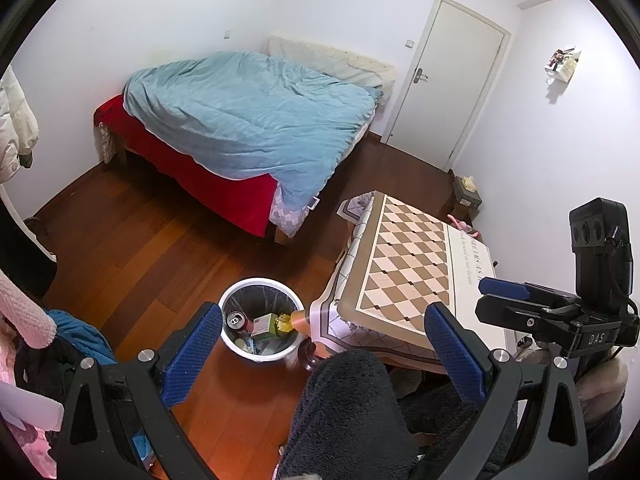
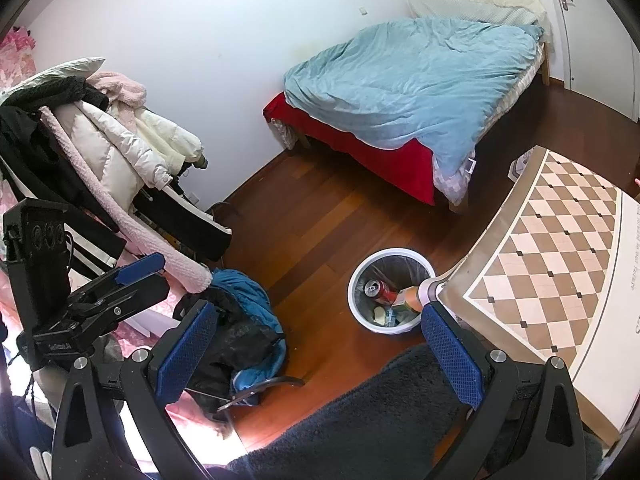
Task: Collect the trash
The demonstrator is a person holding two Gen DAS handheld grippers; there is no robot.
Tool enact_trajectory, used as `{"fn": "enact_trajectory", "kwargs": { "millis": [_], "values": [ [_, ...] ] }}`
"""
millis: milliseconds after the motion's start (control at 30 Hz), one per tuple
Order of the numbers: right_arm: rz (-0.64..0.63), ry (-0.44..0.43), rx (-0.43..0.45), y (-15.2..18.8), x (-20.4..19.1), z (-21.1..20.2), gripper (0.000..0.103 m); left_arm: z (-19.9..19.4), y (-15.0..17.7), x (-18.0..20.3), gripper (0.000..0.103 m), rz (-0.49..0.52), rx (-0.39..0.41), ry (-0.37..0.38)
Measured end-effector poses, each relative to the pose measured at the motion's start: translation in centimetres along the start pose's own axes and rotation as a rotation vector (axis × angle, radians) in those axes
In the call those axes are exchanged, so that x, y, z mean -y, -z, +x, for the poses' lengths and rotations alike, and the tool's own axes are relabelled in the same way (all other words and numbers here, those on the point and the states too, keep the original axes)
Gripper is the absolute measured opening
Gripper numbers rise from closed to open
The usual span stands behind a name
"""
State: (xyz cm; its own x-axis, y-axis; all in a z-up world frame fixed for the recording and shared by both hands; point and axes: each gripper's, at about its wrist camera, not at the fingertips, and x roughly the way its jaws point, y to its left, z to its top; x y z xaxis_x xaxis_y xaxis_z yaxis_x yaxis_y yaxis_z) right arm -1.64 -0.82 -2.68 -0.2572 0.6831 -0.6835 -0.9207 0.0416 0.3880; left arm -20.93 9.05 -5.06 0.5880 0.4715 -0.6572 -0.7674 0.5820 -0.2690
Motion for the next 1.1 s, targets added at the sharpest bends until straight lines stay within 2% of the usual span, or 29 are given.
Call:
{"fn": "enact_trajectory", "kwargs": {
  "millis": [1100],
  "values": [
    [-0.004,-0.002,0.002,0.12,-0.13,-0.03,0.103,-0.64,-0.16,-0.46,0.103,0.012,0.015,0.012]
  ]
}}
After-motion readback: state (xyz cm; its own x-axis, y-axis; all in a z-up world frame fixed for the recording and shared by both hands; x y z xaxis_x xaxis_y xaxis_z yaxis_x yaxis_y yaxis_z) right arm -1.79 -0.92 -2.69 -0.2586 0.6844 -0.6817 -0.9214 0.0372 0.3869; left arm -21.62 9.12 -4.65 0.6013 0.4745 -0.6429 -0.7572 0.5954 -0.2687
